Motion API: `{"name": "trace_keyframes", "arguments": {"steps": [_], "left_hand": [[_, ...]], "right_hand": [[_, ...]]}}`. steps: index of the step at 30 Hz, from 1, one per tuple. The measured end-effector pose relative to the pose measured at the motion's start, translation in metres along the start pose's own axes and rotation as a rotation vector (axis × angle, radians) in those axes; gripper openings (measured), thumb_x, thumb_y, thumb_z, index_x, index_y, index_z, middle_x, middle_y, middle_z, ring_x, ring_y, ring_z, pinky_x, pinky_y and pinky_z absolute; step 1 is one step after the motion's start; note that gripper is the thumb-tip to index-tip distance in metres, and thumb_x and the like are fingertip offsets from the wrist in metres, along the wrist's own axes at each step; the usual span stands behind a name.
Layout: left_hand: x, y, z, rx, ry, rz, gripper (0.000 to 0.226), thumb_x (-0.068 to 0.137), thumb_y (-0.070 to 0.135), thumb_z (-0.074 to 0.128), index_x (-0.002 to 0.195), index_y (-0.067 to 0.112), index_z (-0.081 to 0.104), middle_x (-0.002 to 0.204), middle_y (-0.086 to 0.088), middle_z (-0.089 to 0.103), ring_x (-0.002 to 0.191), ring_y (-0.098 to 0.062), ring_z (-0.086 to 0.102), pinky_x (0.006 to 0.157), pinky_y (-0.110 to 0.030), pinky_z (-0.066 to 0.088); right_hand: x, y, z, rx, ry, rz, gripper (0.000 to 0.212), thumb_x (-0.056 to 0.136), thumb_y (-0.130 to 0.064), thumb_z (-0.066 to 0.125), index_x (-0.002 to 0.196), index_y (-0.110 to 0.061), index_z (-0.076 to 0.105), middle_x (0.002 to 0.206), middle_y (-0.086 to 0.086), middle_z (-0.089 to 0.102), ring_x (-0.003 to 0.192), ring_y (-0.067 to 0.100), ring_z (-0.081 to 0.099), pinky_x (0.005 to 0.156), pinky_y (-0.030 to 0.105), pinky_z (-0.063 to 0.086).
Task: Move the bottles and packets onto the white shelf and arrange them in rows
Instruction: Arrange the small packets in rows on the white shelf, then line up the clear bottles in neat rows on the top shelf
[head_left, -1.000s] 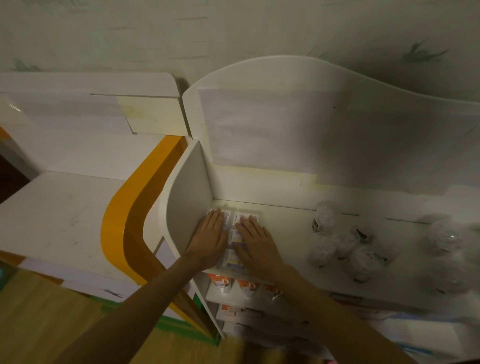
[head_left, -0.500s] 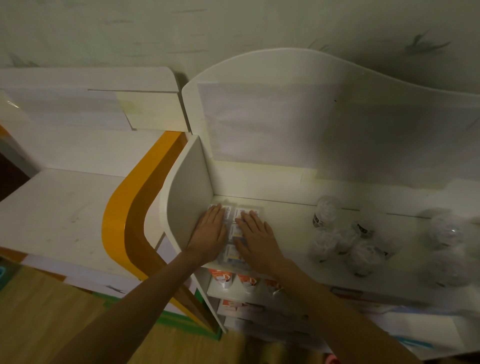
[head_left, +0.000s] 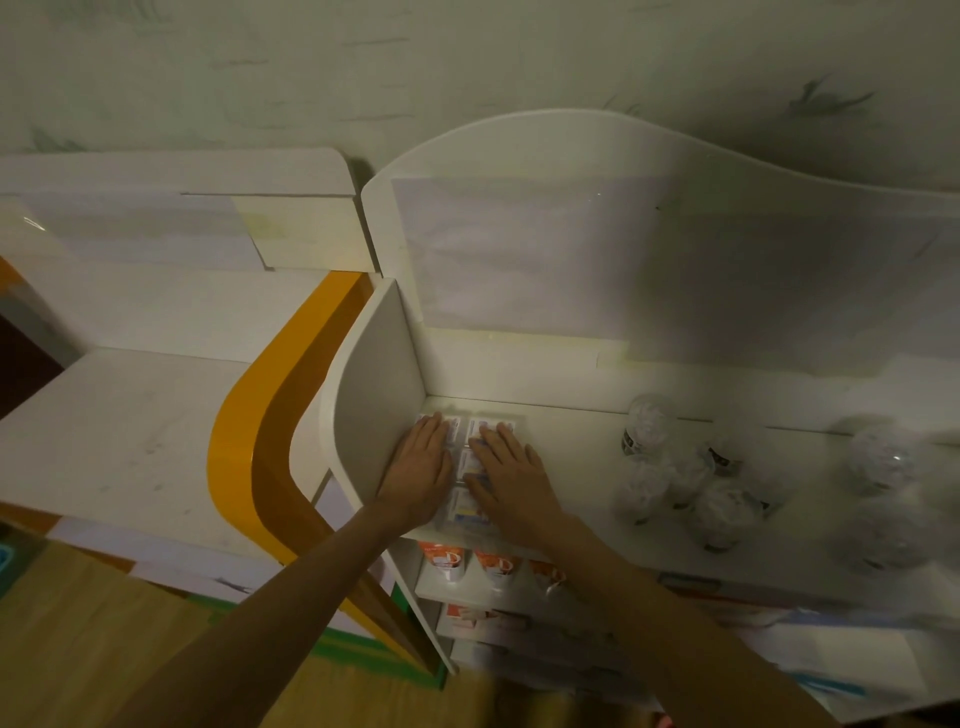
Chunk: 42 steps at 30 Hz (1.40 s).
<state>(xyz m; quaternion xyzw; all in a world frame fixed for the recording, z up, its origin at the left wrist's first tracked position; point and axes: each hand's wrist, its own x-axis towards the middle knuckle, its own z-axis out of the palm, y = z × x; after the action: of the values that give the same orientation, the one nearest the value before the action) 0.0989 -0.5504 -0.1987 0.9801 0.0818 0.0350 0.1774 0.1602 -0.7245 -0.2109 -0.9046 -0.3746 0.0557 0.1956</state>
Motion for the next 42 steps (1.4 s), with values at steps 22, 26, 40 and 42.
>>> {"name": "trace_keyframes", "arguments": {"steps": [22,26,40,42], "left_hand": [[0.003,0.000,0.001,0.055,-0.027,-0.003,0.069,0.100,0.047,0.008,0.158,0.010,0.012,0.166,-0.006,0.009,0.153,-0.018,0.001,0.122,-0.031,-0.002],[0.002,0.004,-0.007,0.018,-0.050,0.007,0.072,0.096,0.048,0.009,0.157,0.010,0.015,0.165,-0.007,0.012,0.153,-0.020,0.004,0.124,-0.035,0.003],[0.043,0.094,-0.027,-0.118,0.088,0.349,0.044,0.102,0.041,0.037,0.134,0.017,0.056,0.146,-0.002,0.047,0.130,-0.019,0.047,0.108,-0.037,0.041],[0.045,0.118,-0.022,-0.131,0.087,0.436,0.040,0.102,0.041,0.041,0.131,0.020,0.057,0.143,0.003,0.049,0.126,-0.015,0.050,0.103,-0.032,0.044]], "right_hand": [[0.000,0.000,0.003,0.041,0.033,-0.001,0.074,0.092,-0.061,0.014,0.154,-0.023,0.026,0.164,0.000,0.017,0.152,0.021,0.007,0.121,0.048,0.020],[0.006,0.000,-0.012,0.052,0.014,-0.016,0.059,0.097,-0.050,0.047,0.148,-0.022,0.036,0.158,0.001,0.027,0.148,0.023,0.018,0.118,0.045,0.022],[-0.027,0.060,-0.122,0.218,0.437,-0.038,0.030,0.095,-0.022,0.056,0.123,-0.016,0.065,0.136,-0.001,0.057,0.130,0.017,0.047,0.108,0.034,0.039],[-0.043,0.076,-0.144,0.230,0.506,-0.020,0.025,0.096,-0.019,0.054,0.118,-0.018,0.067,0.127,-0.004,0.061,0.121,0.012,0.053,0.103,0.028,0.041]]}}
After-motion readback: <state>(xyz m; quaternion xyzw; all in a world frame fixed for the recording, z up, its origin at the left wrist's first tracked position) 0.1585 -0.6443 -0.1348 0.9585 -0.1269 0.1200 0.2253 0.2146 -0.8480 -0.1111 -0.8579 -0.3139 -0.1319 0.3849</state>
